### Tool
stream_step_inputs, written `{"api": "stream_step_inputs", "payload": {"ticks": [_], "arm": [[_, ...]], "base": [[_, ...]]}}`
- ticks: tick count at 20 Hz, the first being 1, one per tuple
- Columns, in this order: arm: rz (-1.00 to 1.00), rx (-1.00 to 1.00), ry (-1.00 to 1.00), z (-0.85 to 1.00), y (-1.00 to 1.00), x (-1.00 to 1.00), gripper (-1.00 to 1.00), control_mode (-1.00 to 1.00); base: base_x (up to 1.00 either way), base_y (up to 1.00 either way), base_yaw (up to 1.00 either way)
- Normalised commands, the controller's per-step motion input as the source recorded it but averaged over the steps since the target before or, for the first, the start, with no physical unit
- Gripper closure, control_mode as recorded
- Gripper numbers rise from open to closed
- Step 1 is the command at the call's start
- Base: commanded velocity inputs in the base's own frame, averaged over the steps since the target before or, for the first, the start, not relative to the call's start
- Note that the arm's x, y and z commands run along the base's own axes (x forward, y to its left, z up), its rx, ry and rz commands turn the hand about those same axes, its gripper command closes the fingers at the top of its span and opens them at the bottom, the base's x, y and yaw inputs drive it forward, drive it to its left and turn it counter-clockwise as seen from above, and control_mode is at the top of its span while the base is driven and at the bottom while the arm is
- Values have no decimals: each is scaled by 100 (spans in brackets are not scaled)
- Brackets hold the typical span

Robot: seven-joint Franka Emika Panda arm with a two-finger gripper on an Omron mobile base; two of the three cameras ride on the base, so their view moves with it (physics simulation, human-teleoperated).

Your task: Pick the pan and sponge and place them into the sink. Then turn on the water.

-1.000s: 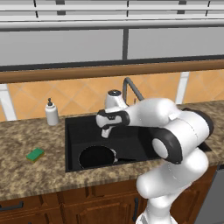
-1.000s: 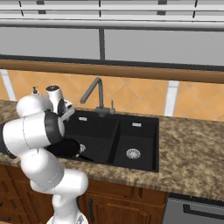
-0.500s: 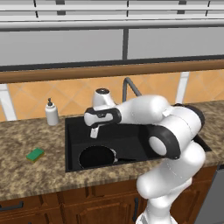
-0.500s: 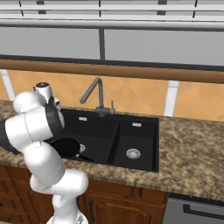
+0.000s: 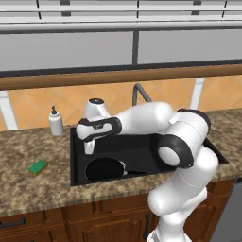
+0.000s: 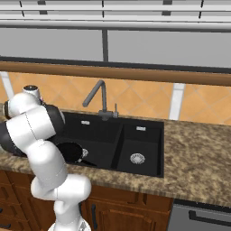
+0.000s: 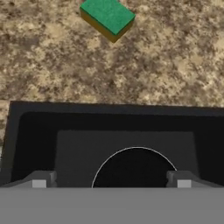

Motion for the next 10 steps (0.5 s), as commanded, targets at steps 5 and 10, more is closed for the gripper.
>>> {"api": "stream_step_inputs", "payload": {"ticks": [5,10], "arm": [[18,-1,-2,0,81,-11,-100,-100],[23,-9,0,0,57,-7,-100,-100]], "base": [[0,0,0],[0,0,0]]}}
